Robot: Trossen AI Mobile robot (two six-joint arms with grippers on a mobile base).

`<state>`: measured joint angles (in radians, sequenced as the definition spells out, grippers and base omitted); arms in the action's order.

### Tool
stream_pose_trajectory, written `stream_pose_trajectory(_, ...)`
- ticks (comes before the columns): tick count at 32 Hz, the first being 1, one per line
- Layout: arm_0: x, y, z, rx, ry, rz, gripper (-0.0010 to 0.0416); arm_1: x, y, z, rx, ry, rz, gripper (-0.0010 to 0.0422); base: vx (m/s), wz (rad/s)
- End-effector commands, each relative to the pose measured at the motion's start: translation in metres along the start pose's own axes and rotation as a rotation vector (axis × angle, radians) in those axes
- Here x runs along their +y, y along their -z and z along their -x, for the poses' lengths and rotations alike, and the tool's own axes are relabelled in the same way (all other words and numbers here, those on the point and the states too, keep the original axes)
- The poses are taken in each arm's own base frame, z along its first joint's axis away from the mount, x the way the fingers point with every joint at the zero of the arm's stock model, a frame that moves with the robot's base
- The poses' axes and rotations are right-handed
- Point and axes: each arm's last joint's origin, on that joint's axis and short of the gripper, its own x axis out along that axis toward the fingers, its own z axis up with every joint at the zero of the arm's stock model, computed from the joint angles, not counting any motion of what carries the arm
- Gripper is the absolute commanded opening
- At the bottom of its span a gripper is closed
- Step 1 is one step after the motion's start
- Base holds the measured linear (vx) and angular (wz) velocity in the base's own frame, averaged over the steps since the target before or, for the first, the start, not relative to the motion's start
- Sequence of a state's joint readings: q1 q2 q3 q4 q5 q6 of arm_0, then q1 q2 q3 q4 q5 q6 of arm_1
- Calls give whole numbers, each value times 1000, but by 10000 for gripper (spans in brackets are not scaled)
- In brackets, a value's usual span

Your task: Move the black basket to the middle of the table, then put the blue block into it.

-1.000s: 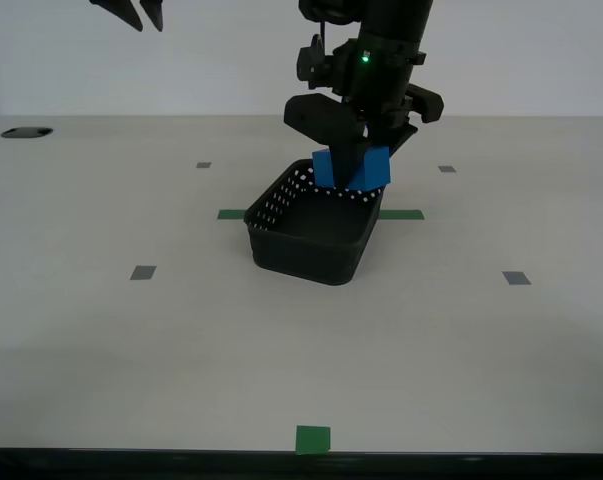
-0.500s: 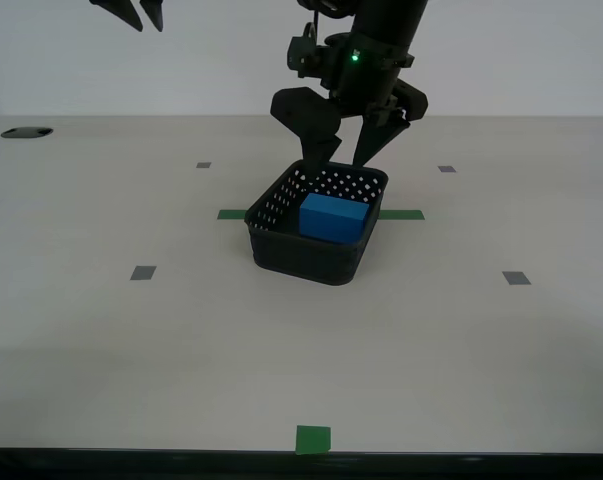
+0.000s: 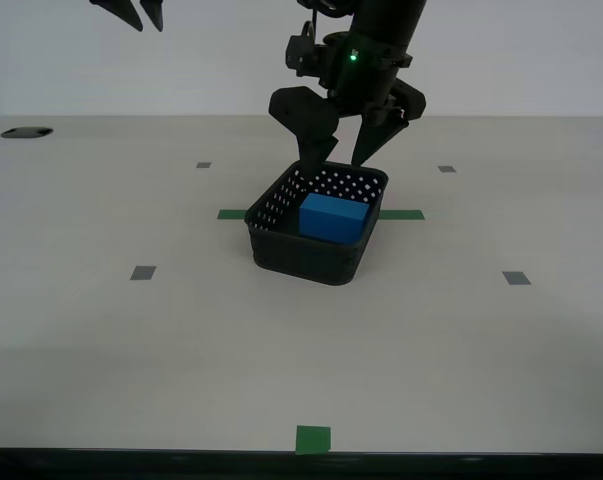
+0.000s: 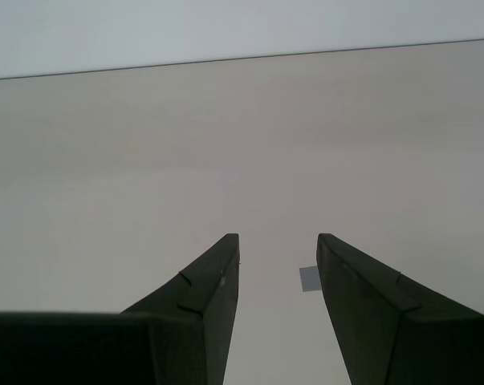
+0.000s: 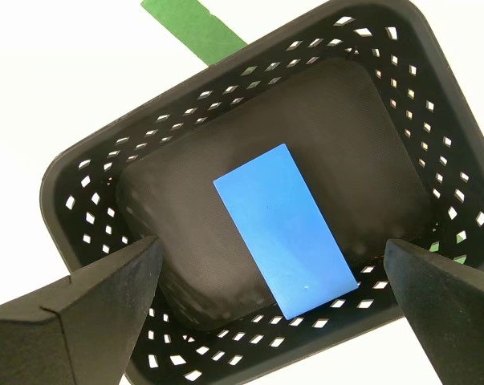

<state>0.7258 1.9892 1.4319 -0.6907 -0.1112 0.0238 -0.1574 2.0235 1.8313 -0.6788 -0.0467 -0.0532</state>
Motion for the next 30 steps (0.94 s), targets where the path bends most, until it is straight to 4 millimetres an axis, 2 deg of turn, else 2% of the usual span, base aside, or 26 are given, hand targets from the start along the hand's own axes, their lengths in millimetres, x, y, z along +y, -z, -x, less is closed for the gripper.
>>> stream_pose_trajectory(1, 0, -1, 0, -6, 0, -1, 387, 0, 0, 0, -2, 2, -1, 128, 0, 0)
stream_pose_trajectory(30, 0, -2, 0, -15, 0, 0, 387, 0, 0, 0, -2, 2, -2, 128, 0, 0)
